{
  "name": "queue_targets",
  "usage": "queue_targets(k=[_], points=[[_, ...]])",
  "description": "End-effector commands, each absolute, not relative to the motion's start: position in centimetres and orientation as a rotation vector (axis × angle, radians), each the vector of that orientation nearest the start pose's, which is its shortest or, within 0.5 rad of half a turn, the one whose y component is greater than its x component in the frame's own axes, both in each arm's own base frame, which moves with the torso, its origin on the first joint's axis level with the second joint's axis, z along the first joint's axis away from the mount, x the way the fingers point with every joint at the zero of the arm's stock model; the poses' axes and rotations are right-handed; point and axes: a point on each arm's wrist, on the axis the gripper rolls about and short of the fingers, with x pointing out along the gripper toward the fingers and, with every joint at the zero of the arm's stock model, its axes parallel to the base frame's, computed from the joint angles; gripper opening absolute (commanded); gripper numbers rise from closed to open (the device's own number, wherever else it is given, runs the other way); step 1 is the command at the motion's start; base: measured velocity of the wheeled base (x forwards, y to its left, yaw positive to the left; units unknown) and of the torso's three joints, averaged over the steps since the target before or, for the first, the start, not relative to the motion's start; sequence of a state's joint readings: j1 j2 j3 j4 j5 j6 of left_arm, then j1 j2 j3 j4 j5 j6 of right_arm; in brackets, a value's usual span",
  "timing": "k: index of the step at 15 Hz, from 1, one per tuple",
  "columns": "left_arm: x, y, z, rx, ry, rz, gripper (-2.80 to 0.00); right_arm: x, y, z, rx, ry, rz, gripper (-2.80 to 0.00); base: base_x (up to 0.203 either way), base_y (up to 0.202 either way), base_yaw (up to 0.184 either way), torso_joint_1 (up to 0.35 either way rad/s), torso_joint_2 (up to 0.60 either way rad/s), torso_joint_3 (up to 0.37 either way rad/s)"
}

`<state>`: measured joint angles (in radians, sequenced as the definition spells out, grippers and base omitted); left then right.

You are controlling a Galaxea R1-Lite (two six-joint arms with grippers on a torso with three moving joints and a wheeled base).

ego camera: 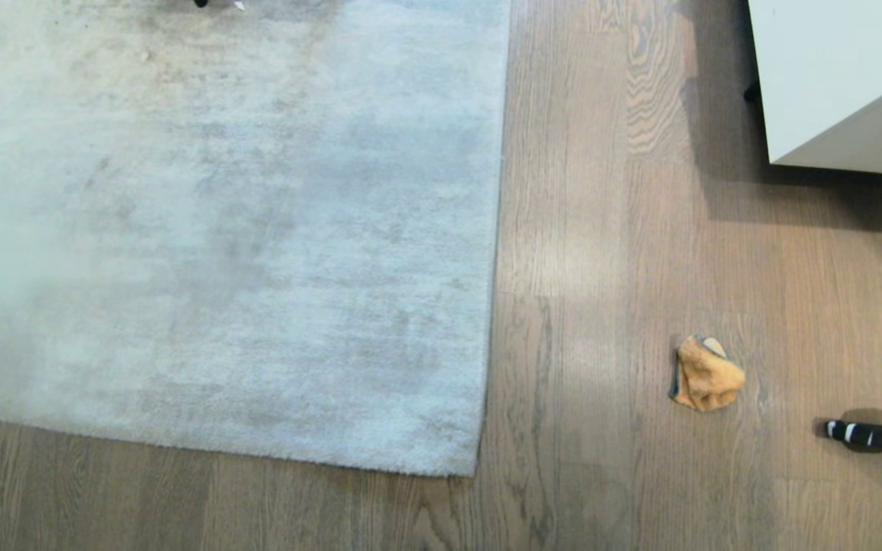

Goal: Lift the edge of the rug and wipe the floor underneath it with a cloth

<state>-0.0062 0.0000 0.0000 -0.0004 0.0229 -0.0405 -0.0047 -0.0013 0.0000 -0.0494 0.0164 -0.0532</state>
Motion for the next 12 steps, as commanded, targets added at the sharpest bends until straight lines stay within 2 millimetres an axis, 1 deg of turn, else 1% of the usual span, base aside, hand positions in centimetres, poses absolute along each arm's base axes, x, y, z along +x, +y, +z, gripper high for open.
queue_targets(k=[1,12], points=[[-2.28,0.07,7.56,-0.041,-0.002,0.017,-2.80,-2.29,0.05,8.07,-0.054,-0.051,0.011,-2.80,0.000,0.000,0.000,0.002,0.00,0.199],[-2.28,0.07,7.56,-0.045,-0.002,0.017,-2.80,-2.29,0.05,8.07,-0.054,-0.051,0.011,-2.80,0.000,0.000,0.000,0.003,0.00,0.203]])
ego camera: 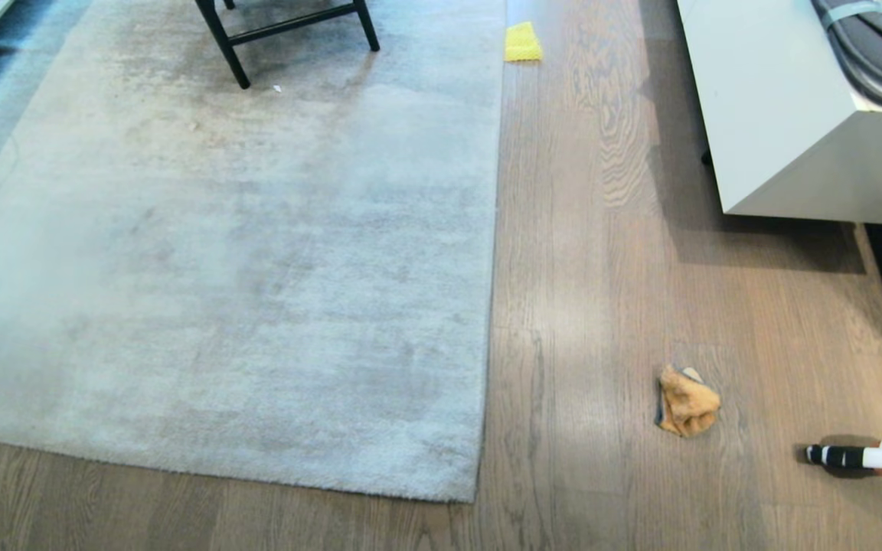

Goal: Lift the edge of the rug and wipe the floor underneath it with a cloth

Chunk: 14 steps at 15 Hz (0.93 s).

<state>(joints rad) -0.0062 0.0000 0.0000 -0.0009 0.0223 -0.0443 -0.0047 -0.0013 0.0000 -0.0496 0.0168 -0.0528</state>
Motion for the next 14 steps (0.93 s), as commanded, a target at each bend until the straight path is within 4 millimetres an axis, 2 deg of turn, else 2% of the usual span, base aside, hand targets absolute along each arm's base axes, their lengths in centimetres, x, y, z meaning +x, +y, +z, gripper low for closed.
queue_targets(k=[1,14], points=[[-2.28,0.07,7.56,-0.045,-0.002,0.017,-2.80,-2.29,0.05,8.07,-0.054,-0.051,0.011,-2.80,0.000,0.000,0.000,0.004,0.01,0.201],[-2.28,0.07,7.58,-0.049,-0.003,0.017,-2.80,-2.29,0.05,8.07,-0.054,-0.051,0.011,-2.80,0.000,0.000,0.000,0.002,0.00,0.202]])
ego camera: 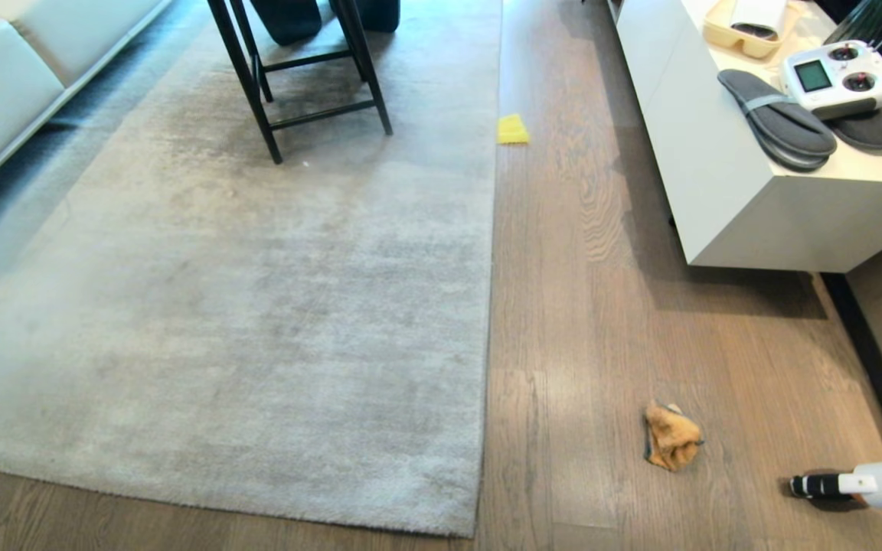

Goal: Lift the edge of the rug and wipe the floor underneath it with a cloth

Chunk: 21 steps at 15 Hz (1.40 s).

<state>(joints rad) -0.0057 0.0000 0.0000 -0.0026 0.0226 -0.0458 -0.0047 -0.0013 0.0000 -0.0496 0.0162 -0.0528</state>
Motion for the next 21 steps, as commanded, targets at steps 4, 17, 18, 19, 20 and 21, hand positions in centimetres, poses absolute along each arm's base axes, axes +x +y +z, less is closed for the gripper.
queue_targets(k=[4,17,18,19,20,21], points=[[-2.28,0.07,7.58,-0.051,-0.003,0.017,-2.80,-2.29,0.05,8.07,-0.054,-0.051,0.011,-2.80,0.000,0.000,0.000,0.003,0.00,0.196],[-2.28,0.07,7.58,-0.051,-0.004,0.018,-2.80,-2.29,0.05,8.07,-0.054,-0.051,0.011,-2.80,0.000,0.000,0.000,0.002,0.00,0.203],[-2.28,0.07,7.56,-0.050,-0.002,0.017,-2.80,-2.29,0.05,8.07,-0.053,-0.051,0.011,-2.80,0.000,0.000,0.000,0.007,0.01,0.204],[-2.28,0.07,7.56,-0.049,-0.002,0.017,-2.80,-2.29,0.05,8.08,-0.053,-0.052,0.011,-2.80,0.000,0.000,0.000,0.002,0.00,0.169],[-2.28,0.07,7.56,-0.049,-0.002,0.017,-2.80,-2.29,0.05,8.08,-0.053,-0.052,0.011,-2.80,0.000,0.000,0.000,0.004,0.00,0.102],[-2.28,0.07,7.56,-0.046,-0.002,0.017,-2.80,-2.29,0.05,8.08,-0.053,-0.052,0.011,-2.80,0.000,0.000,0.000,0.000,0.00,0.063]])
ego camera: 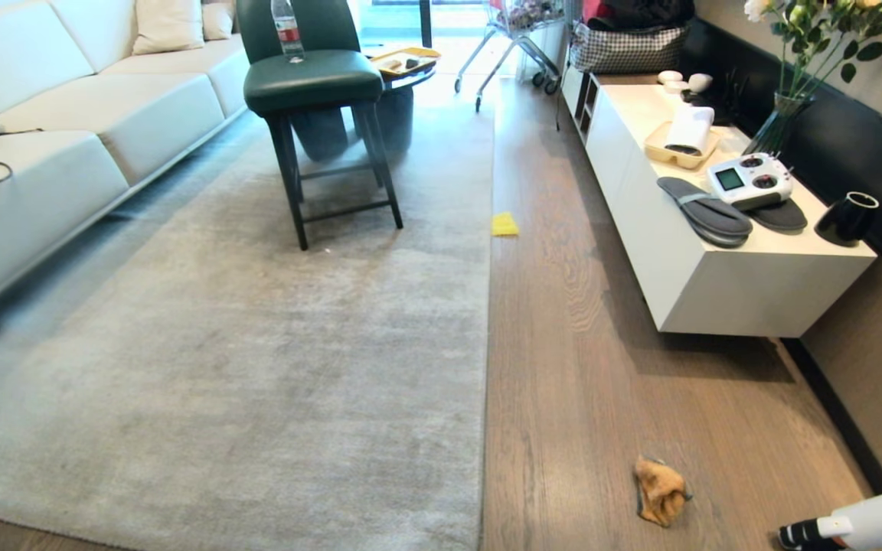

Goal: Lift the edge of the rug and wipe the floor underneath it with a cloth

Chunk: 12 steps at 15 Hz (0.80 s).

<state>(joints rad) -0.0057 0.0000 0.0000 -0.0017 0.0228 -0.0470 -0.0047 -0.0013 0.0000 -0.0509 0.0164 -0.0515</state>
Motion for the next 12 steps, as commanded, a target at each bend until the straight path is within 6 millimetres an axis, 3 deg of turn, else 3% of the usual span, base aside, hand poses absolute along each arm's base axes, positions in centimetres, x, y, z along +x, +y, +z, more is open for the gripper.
queue_targets(k=[1,6,12], points=[[-2.28,0.07,7.56,-0.046,-0.002,0.017,-2.80,-2.29,0.05,8.07,-0.053,-0.051,0.011,-2.80,0.000,0.000,0.000,0.002,0.00,0.035],[-2.28,0.06,7.56,-0.048,-0.002,0.016,-2.80,-2.29,0.05,8.07,-0.062,-0.051,0.011,-2.80,0.000,0.000,0.000,-0.007,-0.03,-0.040],[-2.28,0.06,7.56,-0.048,-0.002,0.016,-2.80,-2.29,0.05,8.07,-0.063,-0.051,0.009,-2.80,0.000,0.000,0.000,-0.030,-0.37,-0.401]])
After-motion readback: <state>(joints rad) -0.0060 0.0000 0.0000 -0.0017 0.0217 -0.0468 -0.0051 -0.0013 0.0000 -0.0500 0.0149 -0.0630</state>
